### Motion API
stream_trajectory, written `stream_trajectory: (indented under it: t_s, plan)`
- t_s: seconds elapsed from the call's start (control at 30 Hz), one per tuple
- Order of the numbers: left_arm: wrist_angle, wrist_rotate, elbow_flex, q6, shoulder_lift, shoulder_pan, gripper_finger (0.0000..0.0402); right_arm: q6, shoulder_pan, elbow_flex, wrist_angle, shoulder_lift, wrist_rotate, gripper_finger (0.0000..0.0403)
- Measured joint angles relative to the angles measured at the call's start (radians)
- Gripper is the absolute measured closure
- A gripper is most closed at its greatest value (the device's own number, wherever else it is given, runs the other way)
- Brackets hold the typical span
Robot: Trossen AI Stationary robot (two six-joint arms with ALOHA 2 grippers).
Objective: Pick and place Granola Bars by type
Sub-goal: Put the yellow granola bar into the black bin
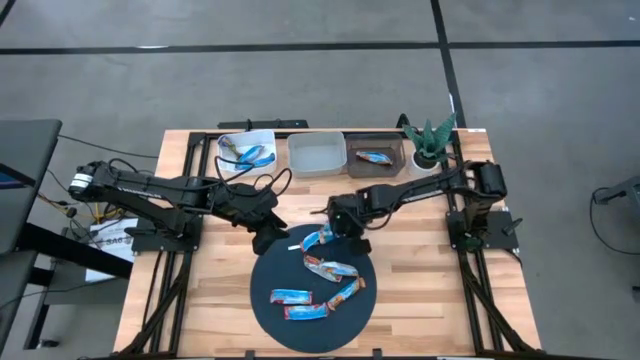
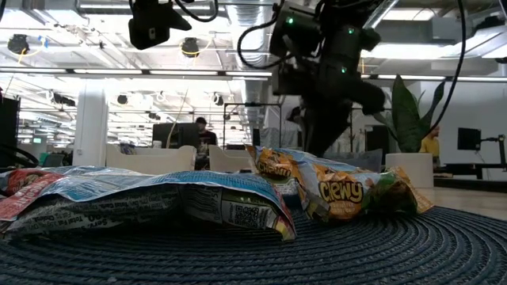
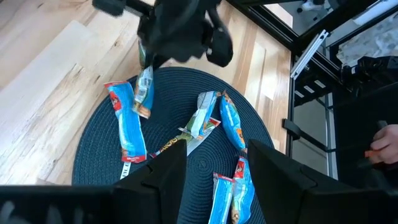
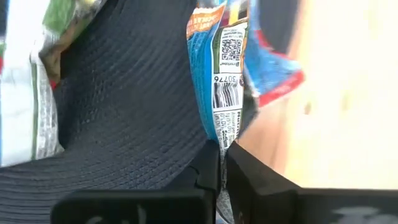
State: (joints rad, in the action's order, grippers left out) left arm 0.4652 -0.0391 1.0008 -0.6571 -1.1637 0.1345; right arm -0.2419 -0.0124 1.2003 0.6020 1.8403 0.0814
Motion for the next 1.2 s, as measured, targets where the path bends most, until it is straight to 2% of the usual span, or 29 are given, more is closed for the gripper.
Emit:
stream_trajectory:
  t_s: [0.2,0.3,0.57,0.7,0.83,1.0,1.2]
  plan:
    - [-0.002,0.0,0.0,0.0,0.0,0.0,0.024,0.074,0.07,0.0,0.036,-0.128,-0.001,0.04]
    - [-0.005,0.0,0.0,0.0,0.0,0.0,0.024,0.161,0.133,0.0,0.023,-0.208,-0.024,0.0398]
    - [-0.011,0.012,0.0,0.0,0.0,0.0,0.024,0.428,0.352,0.0,0.005,-0.354,-0.277,0.0396]
    - [-0.011,0.013,0.0,0.0,0.0,0.0,0.024,0.51,0.457,0.001,0.033,-0.376,-0.343,0.0395]
    - [-0.011,0.013,0.0,0.0,0.0,0.0,0.024,0.538,0.531,0.001,0.085,-0.376,-0.345,0.0395]
    - [-0.011,0.013,0.0,0.0,0.0,0.0,0.024,0.54,0.572,0.001,0.103,-0.366,-0.339,0.0391]
    - [-0.01,0.013,0.0,0.002,0.0,0.0,0.024,0.53,0.578,0.001,0.102,-0.367,-0.302,0.0339]
